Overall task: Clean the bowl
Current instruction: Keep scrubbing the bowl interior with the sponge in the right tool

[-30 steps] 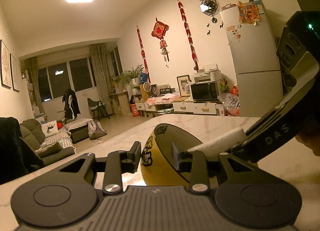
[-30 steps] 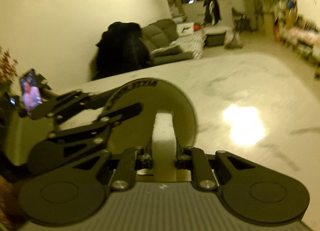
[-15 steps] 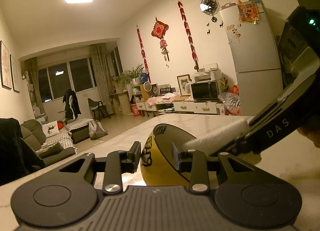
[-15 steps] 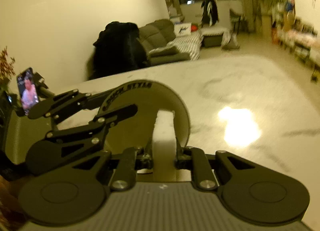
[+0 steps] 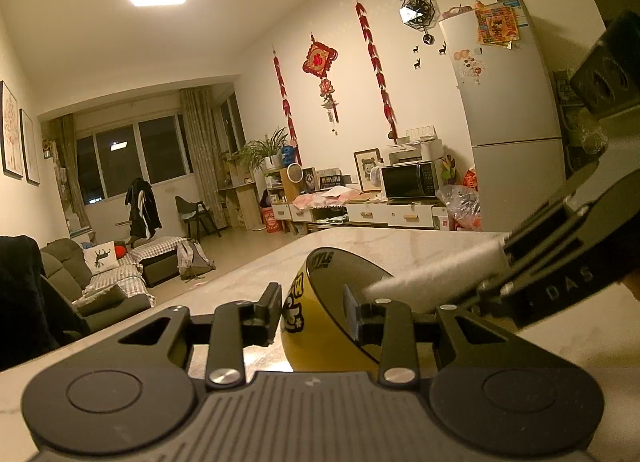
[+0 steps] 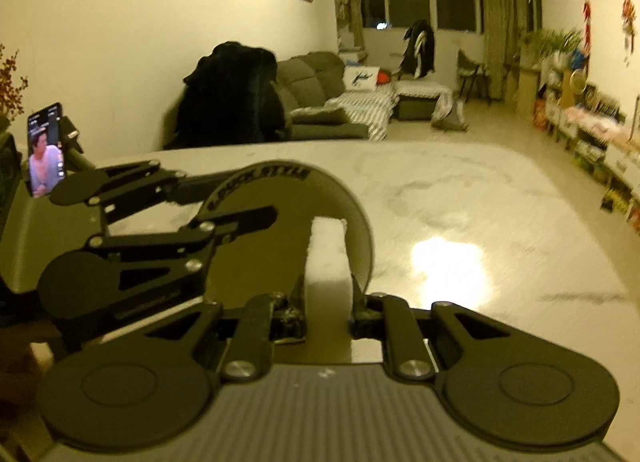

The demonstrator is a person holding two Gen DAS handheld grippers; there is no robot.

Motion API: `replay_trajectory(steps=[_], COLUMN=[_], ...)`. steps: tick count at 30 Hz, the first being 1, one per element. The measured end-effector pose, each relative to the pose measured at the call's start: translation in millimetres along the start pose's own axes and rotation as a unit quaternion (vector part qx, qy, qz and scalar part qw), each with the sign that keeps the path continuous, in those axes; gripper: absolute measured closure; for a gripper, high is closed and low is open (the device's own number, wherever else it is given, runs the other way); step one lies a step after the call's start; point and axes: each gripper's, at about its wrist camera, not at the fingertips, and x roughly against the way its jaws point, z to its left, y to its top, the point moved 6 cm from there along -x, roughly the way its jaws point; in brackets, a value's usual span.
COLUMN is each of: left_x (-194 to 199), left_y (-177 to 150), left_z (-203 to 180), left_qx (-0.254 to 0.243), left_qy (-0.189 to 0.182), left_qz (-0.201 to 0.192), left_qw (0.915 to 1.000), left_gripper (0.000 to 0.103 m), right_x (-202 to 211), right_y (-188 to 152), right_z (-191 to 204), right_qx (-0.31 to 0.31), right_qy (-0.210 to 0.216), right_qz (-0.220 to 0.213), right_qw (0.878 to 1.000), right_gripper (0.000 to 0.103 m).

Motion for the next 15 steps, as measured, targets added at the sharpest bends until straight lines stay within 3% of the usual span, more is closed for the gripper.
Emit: replay_trajectory(steps=[6, 15], left_x=[-2.1, -0.3], left_y=[1.2, -0.2], left_z=[0.5, -4.8], left_qx=[-0.001, -0.005], left_qy=[0.000, -0.001], left_qz=[0.000, -0.003], left_qw=[1.0000, 1.0000], left_gripper=[0.069, 0.069], right_x=[1.8, 0.4], right_y=[-1.1, -4.1], right_z=[5.7, -4.8], right_qx=[-0.074, -0.079], right_qy=[0.111, 0.083], right_qz=[0.032, 0.038], right_qw=[0.991, 0.993], right_gripper=[0.085, 0.085])
